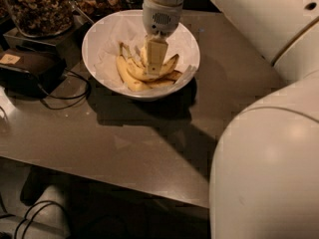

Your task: Pick banana from white bowl

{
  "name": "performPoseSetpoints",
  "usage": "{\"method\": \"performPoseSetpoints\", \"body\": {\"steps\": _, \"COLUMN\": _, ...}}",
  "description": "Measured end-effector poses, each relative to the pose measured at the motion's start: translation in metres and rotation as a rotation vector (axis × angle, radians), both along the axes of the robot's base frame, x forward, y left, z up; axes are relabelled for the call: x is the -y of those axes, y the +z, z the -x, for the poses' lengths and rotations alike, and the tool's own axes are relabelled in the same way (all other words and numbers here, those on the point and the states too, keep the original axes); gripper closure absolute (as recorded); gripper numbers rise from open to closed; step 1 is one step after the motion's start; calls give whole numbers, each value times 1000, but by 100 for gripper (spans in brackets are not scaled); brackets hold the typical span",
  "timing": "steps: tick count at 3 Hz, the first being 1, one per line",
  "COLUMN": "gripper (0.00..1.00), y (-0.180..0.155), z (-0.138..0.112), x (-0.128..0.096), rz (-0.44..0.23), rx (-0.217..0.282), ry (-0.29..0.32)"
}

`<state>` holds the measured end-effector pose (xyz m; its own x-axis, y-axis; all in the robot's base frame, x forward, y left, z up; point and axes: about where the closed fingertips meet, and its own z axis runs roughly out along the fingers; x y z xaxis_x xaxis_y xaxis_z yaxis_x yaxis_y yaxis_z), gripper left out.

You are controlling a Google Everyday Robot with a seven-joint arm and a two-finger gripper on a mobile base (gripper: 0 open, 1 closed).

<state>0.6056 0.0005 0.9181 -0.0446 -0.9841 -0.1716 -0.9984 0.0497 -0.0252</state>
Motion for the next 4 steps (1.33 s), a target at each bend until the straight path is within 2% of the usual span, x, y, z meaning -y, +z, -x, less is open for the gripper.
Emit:
{"method": "performPoseSetpoints", "body": {"steps": 2, "gripper": 38, "y": -4, "z": -5, "x": -2, "rz": 5, "rx": -2, "ry": 6}}
{"method": "performPoseSetpoints", "body": {"steps": 4, "gripper": 43, "y": -16, "z": -9, "x": -5, "rz": 18, "rx": -18, "ry": 19}}
